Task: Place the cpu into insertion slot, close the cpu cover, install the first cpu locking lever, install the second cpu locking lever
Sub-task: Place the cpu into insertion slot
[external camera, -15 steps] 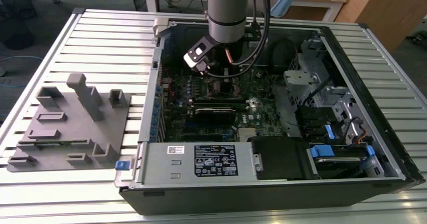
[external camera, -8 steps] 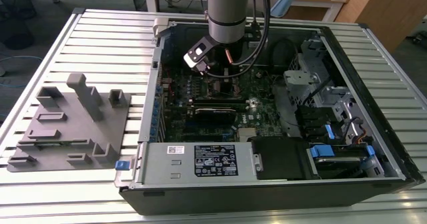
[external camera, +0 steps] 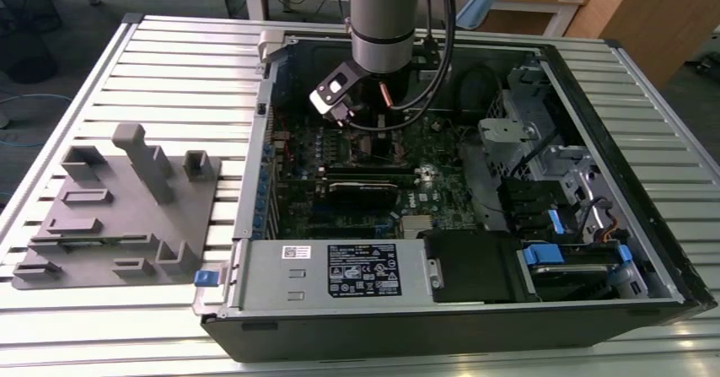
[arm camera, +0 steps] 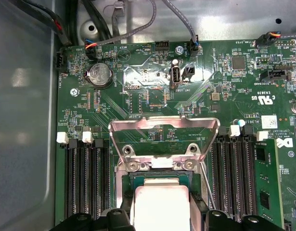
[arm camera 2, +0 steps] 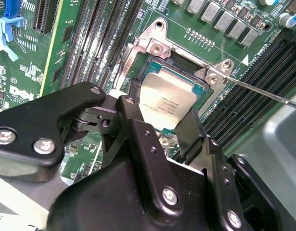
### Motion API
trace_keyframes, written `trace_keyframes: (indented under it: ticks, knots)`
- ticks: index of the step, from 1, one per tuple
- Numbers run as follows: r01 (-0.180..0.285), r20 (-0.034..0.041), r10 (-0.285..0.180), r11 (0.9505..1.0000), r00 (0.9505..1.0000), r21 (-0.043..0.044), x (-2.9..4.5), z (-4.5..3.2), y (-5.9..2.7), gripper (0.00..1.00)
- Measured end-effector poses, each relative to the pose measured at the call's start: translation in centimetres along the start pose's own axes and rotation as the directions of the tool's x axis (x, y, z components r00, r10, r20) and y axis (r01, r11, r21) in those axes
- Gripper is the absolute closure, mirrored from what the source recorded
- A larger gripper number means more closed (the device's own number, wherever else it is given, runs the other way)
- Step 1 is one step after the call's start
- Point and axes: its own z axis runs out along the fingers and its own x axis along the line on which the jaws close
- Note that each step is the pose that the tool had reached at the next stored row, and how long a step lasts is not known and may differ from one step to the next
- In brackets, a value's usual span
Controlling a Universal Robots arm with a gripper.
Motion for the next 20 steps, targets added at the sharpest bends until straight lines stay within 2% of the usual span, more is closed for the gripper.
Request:
trace_keyframes:
  ticks: [5, 6, 8, 9, 16, 20]
  knots:
    - [0.0, -0.002, 0.0, 1.0, 1.0, -0.0007, 0.03, 0.07, 0.01, 0.45]
    - [0.0, -0.0021, 0.0, 1.0, 1.0, -0.001, 0.04, 0.08, 0.01, 0.4]
    - [0.0, -0.0006, 0.0, 1.0, 1.0, -0.0004, 0.01, 0.04, 0.0, 0.4]
    - [0.0, -0.0002, 0.0, 1.0, 1.0, -0.0001, 0.0, 0.03, 0.0, 0.33]
    - [0.0, -0.0002, 0.0, 1.0, 1.0, -0.0001, 0.0, 0.03, 0.0, 0.33]
    - [0.0, 0.0, 0.0, 1.0, 1.0, 0.0, 0.01, -0.32, 0.03, 0.33]
